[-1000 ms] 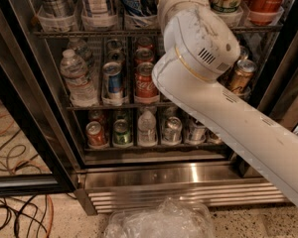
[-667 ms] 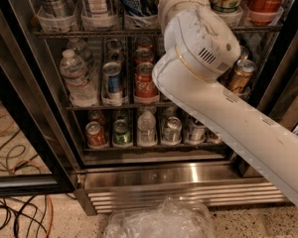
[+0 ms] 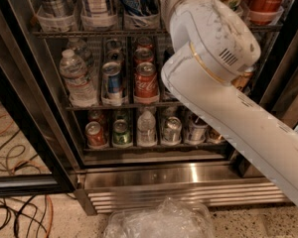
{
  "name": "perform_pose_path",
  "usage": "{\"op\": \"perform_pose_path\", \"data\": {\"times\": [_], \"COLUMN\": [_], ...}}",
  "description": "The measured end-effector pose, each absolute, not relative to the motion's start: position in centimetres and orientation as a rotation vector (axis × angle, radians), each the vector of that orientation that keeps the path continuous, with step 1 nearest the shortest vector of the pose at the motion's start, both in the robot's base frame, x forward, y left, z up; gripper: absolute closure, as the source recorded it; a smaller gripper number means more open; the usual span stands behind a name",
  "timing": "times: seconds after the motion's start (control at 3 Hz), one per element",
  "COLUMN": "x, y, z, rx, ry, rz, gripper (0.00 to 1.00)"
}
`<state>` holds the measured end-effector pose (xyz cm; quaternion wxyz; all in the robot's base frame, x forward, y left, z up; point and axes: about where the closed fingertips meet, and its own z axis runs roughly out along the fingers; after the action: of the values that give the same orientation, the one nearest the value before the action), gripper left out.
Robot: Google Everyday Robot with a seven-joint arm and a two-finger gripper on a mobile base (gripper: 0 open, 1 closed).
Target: Pick orange can from top shelf of fridge
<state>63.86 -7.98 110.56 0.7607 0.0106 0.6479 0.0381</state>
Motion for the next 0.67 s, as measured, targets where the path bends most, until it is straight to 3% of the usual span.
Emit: {"op": "perform_pose_path", "data": {"times": [0.67], "x": [60.9], "y": [-7.0], "z": [111.9], "rx": [-0.071], "ry": [1.404], "rz": [0.194], "gripper": [1.0]}}
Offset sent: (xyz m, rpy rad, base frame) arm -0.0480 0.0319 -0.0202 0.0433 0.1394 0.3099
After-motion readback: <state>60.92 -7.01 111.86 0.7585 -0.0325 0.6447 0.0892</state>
